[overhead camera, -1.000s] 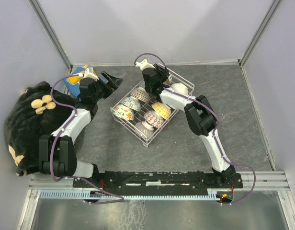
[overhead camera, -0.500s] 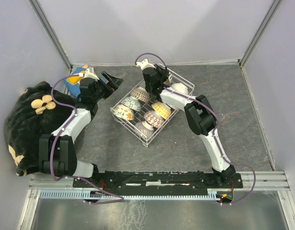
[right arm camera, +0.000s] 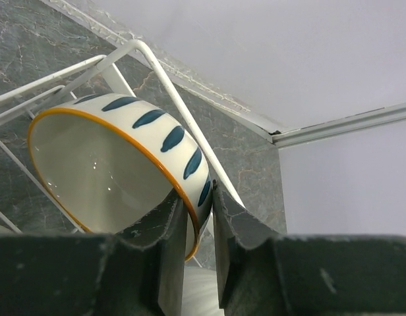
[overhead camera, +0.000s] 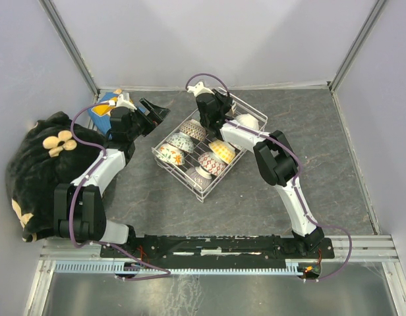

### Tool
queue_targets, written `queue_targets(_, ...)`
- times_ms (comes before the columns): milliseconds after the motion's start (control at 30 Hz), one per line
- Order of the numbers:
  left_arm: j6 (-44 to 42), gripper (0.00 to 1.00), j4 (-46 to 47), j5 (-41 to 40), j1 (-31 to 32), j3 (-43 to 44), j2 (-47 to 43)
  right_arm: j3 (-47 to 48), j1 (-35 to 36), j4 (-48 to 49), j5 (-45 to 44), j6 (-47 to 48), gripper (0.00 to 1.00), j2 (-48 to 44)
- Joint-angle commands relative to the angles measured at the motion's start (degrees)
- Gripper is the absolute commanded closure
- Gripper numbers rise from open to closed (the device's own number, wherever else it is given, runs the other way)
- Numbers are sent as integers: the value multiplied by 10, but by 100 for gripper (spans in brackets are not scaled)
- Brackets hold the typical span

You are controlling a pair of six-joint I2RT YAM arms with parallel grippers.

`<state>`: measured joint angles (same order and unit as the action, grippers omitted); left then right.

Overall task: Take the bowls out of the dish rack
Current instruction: Pick up the bowl from the dish rack.

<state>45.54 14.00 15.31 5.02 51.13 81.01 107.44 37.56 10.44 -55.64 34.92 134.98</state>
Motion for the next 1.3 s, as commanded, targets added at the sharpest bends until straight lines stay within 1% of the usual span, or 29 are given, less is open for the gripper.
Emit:
queue_targets(0, 13, 1, 35, 11, 3, 2, 3, 16, -8, 64, -22, 2, 80, -11)
queue_targets(267, 13, 1, 35, 11, 3, 0, 0, 12, -3, 103, -40, 35, 85, -11)
queue_targets(700, 13, 1, 34, 9, 3, -3, -3, 16, -3, 101, -41, 41, 88, -5)
queue_targets(1000, 15, 1, 35, 10, 3, -4, -3, 9, 5, 122, -46, 65, 94, -15)
queue_targets(1100, 15, 1, 35, 9, 3, -6, -4, 8, 9, 134, -51, 78, 99, -15)
queue_targets(1267, 15, 1, 36, 9, 3, -9, -8, 5, 13, 137, -52, 85, 99, -20)
